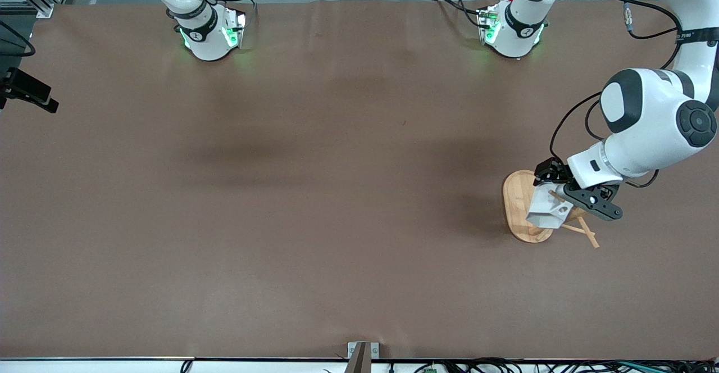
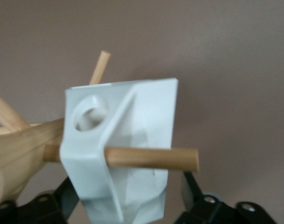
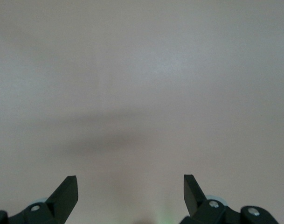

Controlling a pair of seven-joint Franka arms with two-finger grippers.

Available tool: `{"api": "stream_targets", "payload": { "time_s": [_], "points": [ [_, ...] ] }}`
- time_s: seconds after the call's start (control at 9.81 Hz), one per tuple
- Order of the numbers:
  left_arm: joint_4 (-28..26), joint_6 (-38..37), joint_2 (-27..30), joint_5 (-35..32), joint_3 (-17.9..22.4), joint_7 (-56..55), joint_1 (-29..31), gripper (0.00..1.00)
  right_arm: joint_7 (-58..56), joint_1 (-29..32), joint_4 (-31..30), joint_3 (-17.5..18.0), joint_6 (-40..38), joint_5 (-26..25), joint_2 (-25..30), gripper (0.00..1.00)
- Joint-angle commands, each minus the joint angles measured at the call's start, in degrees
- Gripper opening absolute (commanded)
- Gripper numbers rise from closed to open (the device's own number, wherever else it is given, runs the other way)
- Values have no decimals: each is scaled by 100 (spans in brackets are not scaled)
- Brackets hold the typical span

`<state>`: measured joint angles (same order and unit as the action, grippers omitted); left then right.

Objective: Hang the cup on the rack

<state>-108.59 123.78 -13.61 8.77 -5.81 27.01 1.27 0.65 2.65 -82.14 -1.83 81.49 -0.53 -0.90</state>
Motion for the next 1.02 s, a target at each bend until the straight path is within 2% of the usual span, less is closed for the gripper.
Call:
{"api": "stream_targets", "payload": {
  "time_s": [0.0, 0.41, 0.71, 0.92],
  "points": [
    [-4, -20, 67, 73, 36, -369, -22, 100, -91, 61, -4, 34, -72, -62, 37, 100],
    [163, -1292, 1033, -24, -121, -2055, -100, 100, -82, 61, -4, 34, -72, -62, 37, 100],
    [723, -2021, 1413, -654, -139, -2095, -75, 100, -82, 61, -4, 25, -72, -62, 37, 100],
    [1163, -2638, 1457, -579, -130, -2068, 39, 100, -82, 61, -13, 25, -72, -62, 37, 100]
  ]
}}
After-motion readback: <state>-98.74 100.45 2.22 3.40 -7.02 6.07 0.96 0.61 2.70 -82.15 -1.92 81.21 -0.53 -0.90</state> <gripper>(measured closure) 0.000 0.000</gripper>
